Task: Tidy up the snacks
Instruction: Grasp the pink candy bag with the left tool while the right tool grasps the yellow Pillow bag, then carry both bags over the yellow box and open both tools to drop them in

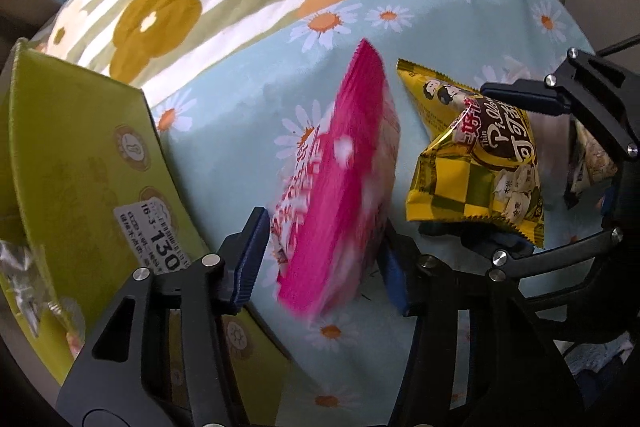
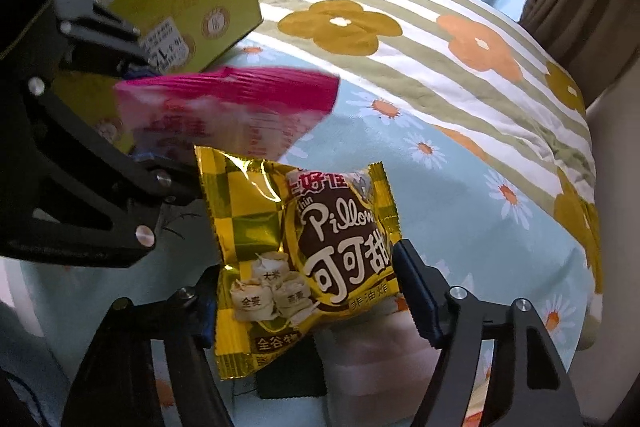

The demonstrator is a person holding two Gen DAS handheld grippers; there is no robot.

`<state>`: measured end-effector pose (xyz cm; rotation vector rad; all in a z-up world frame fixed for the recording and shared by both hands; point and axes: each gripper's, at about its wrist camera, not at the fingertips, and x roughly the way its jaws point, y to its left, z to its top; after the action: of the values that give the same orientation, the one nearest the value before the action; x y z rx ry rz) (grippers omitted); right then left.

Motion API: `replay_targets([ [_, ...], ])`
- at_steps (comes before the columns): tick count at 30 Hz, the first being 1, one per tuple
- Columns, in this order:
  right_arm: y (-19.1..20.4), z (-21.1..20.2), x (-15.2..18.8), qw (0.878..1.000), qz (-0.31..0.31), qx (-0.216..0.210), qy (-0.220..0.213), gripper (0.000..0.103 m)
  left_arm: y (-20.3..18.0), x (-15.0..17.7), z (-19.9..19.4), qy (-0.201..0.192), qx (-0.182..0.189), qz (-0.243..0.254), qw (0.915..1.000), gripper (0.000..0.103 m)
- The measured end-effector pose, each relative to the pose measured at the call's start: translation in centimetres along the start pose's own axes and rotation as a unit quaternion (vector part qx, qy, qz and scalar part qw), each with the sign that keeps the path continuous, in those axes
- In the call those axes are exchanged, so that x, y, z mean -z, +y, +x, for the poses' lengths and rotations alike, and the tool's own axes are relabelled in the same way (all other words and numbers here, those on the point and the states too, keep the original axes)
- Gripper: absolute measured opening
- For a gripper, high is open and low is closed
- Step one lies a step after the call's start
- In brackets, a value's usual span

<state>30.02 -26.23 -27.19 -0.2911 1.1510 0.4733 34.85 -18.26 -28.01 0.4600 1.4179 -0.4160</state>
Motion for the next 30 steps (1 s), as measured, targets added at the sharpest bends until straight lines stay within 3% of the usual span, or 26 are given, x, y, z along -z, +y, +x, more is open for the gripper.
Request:
replay_targets([
  [2, -0.1, -0.6, 0.1, 1.000, 0.007, 0.001, -0.007, 0.066, -0.1, 0.2, -0.6, -0.008, 0.003, -0.003, 1.0000, 0.033],
  [6, -0.1, -1.4, 0.3, 1.000, 0.018, -0.001, -0.017, 0.065, -0.2, 0.3, -1.0, -0.018, -0.001, -0.010, 0.9998, 0.033],
  [11, 0.0, -1.9, 0.2, 0.999, 0.025, -0.002, -0.026, 0.065, 0.8, -0.1, -0.8, -0.022, 0.019, -0.058, 0.9979, 0.033],
  [16, -0.3, -2.3, 0.4, 0.999, 0.037, -0.007, -0.035, 0.065, 0.5, -1.1, 0.2, -0.013, -0.004, -0.030, 0.9995, 0.034],
  [26, -1.7, -2.4, 0.1, 0.996, 0.077, -0.023, -0.046, 0.065, 0.4, -3.5, 2.0, 0.013, 0.007, -0.009, 0.9998, 0.034],
  [30, -2.2, -2.7, -0.1, 0.994, 0.089, -0.024, -0.050, 0.065, 0.5, -4.3, 1.5, 0.014, 0.032, -0.004, 0.9994, 0.034],
])
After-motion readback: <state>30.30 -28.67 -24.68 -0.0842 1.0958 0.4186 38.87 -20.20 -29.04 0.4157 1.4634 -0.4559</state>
